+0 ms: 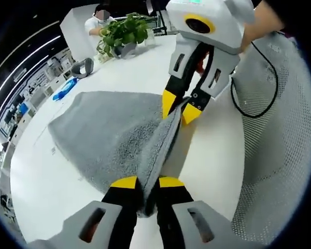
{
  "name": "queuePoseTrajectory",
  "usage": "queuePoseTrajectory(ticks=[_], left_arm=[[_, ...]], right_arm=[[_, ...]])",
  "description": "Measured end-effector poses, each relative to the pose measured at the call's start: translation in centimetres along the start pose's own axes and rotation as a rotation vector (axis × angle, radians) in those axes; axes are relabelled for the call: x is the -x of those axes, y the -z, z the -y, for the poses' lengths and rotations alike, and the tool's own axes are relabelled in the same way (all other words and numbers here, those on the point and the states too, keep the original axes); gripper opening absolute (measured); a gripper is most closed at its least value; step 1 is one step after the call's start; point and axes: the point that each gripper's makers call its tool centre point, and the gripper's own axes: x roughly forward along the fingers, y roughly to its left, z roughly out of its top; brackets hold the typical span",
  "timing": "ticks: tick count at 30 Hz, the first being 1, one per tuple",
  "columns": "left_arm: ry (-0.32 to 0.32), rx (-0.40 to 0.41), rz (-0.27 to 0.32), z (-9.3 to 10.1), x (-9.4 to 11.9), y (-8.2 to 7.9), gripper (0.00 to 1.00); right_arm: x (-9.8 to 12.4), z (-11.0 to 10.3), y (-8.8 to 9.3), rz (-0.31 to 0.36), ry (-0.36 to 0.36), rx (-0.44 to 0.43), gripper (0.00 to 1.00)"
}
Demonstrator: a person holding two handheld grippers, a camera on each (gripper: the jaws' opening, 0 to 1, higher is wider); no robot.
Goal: Fold the towel on the table until its edges align and the towel forms a compact rectangular stack.
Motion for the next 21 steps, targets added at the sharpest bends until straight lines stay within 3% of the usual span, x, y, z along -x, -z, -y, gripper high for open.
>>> queuePoseTrajectory(ticks=[4, 7, 15, 21], left_arm=[[0.0, 0.016, -0.016, -0.2, 0.0, 0.0, 0.1], [0.022, 0.107, -0.035, -0.3, 0.0, 0.0, 0.08], [0.045, 0.1, -0.081, -0.7, 0.6, -0.7, 0.07], [0.043, 0.122, -0.059, -1.3, 2.1, -1.8, 0.07]], right_arm=[[-0.1, 0.0, 0.2, -0.014, 0.02, 0.019, 0.05], [-0.3, 0.3, 0.1, -0.027, 0.007, -0.004, 0.04], [0.2, 0.7, -0.4, -0.058, -0.047, -0.05, 0.04], [1.5, 1.4, -1.6, -0.037, -0.05, -0.067, 0.04]])
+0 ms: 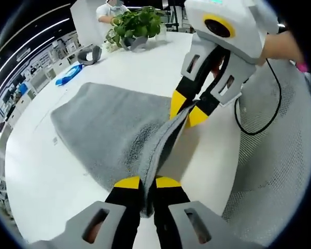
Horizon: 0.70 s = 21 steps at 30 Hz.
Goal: Fold the towel on the table until its edges align and the towel forms a compact rectangular stack.
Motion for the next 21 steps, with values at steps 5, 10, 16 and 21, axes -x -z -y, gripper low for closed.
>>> queuePoseTrajectory(ticks=[5, 10, 16, 21], left_arm=[[-0.009, 0.003, 0.017, -0.5, 1.0, -0.9, 0.07], [-0.019, -0.007, 0.033, -1.0, 2.4, -2.0, 0.07], [-0.026, -0.002, 0.046, -1.3, 4.2, -3.0, 0.07], [-0.019, 0.034, 0.064, -1.5, 5.7, -3.6, 0.07]], right_arm=[[1.1, 0.5, -1.0, 0.015, 0.011, 0.006, 0.04], [2.1, 1.0, -2.1, 0.031, 0.006, 0.003, 0.04], [3.9, 1.7, -3.9, 0.062, 0.024, -0.012, 0.04], [5.2, 1.7, -5.1, 0.089, 0.017, -0.055, 0.04]])
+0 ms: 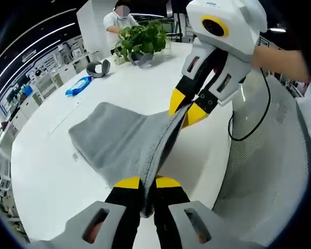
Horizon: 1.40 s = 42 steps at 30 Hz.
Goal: Fold the towel on the table until its edges align and the towel forms a compact rectangular stack.
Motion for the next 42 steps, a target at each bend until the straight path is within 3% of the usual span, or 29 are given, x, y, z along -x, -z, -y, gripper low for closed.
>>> queuePoseTrajectory(ticks=[27, 34, 42], left_arm=[[0.005, -0.063, 0.023, 0.8, 5.0, -3.6, 0.07], [-0.009, -0.088, 0.038, 0.2, 5.7, -5.0, 0.07], [-0.037, -0.14, 0.034, -1.9, 5.4, -6.7, 0.07]], right_arm=[[4.8, -1.0, -2.8, 0.066, -0.024, -0.091, 0.04], [5.8, -0.1, -3.8, 0.081, -0.004, -0.095, 0.05], [5.8, 1.9, -4.7, 0.098, 0.018, -0.091, 0.05]])
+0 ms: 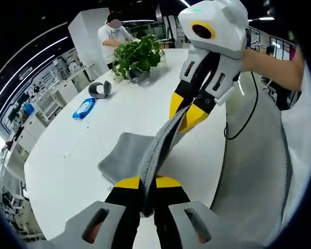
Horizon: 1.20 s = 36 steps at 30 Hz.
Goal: Fold the towel on the table until its edges align and the towel forms a compact rectangular stack.
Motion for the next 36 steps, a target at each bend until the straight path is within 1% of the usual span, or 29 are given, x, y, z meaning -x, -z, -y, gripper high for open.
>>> queuePoseTrajectory(ticks=[3, 6, 10, 18, 21, 24, 29, 34, 35, 36], left_arm=[[-0.014, -0.013, 0.0, -0.9, -0.3, -0.5, 0.07], [-0.017, -0.011, 0.001, -1.6, -0.8, -0.8, 0.07], [-0.012, 0.015, 0.003, -2.9, -2.5, -0.8, 0.07], [-0.02, 0.025, -0.013, -5.1, -5.2, -1.1, 0.07], [-0.016, 0.043, -0.023, -5.9, -6.4, -0.9, 0.08], [-0.002, 0.066, -0.042, -6.3, -7.6, -0.4, 0.08], [-0.002, 0.085, -0.055, -7.0, -9.1, 0.2, 0.08], [-0.005, 0.098, -0.071, -7.5, -11.0, 0.9, 0.08], [-0.008, 0.107, -0.071, -7.6, -11.4, 1.0, 0.08], [-0.017, 0.137, -0.069, -7.8, -11.9, 1.2, 0.08]], right_arm=[[-0.2, 1.2, -0.4, 0.013, 0.017, 0.007, 0.05], [-0.7, 2.3, -0.3, 0.016, 0.03, 0.0, 0.05], [-1.6, 3.7, 0.0, 0.008, 0.042, -0.021, 0.05], [-3.4, 6.9, 0.2, -0.025, 0.06, -0.014, 0.06], [-4.3, 8.0, 0.5, -0.036, 0.059, -0.024, 0.06], [-5.0, 8.6, 1.0, -0.049, 0.049, -0.041, 0.06], [-6.5, 9.6, 1.7, -0.06, 0.063, -0.026, 0.06], [-8.0, 10.8, 3.0, -0.069, 0.059, -0.066, 0.06], [-8.4, 11.1, 3.3, -0.074, 0.063, -0.07, 0.06], [-8.7, 11.3, 3.5, -0.077, 0.067, -0.073, 0.06]])
